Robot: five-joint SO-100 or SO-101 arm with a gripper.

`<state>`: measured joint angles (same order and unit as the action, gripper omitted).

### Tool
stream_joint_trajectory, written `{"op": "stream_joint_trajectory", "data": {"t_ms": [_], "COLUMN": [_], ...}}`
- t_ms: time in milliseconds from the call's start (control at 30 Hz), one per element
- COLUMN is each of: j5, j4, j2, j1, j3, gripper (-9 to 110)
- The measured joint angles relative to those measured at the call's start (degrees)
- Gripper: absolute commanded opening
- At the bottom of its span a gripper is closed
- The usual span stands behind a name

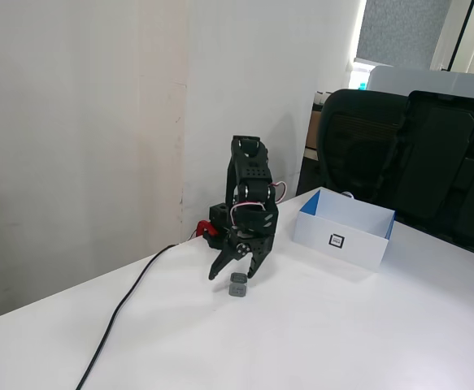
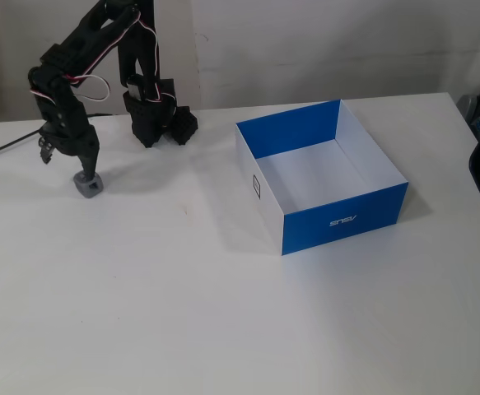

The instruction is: Grasp the gray block and put it in the box.

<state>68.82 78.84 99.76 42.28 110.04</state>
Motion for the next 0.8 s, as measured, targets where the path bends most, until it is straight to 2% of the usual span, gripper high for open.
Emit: {"op": "stream_joint_trajectory", "data": {"t_ms": [800], "j5": [0.7], "j4": [-4.2], "j2": [-5.1], "j1": [-0.9], "j3": [-0.7], "gripper": [43]}}
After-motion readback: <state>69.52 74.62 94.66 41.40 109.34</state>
